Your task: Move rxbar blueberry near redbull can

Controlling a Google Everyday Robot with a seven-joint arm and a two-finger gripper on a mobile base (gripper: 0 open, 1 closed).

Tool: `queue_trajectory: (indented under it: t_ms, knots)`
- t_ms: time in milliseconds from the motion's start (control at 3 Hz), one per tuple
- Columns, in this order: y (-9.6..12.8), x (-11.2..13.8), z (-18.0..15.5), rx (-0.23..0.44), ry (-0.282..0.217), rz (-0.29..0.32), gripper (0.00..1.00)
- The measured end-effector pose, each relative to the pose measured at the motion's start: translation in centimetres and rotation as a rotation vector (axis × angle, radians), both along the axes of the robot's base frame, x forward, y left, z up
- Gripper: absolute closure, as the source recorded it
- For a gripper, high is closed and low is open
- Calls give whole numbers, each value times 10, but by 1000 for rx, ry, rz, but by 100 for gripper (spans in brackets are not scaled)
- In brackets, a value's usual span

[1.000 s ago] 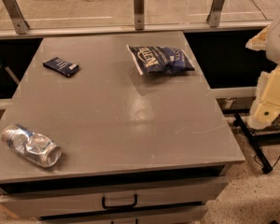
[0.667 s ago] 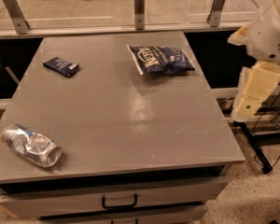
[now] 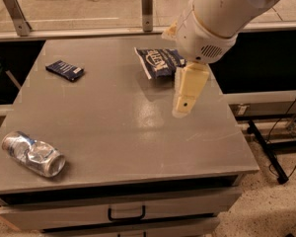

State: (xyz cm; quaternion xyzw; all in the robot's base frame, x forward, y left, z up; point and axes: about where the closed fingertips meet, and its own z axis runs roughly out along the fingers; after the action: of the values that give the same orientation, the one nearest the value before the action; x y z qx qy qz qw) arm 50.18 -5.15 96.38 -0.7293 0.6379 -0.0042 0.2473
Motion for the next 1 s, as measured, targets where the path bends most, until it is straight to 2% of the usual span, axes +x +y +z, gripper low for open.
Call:
queue_trajectory:
  t_ms: [333, 667, 1000]
  knots:
    - [0, 0, 0, 0, 0, 0, 0]
    - [21, 34, 0, 64, -21, -34, 0]
    - [62, 94, -1, 172, -49, -68, 0]
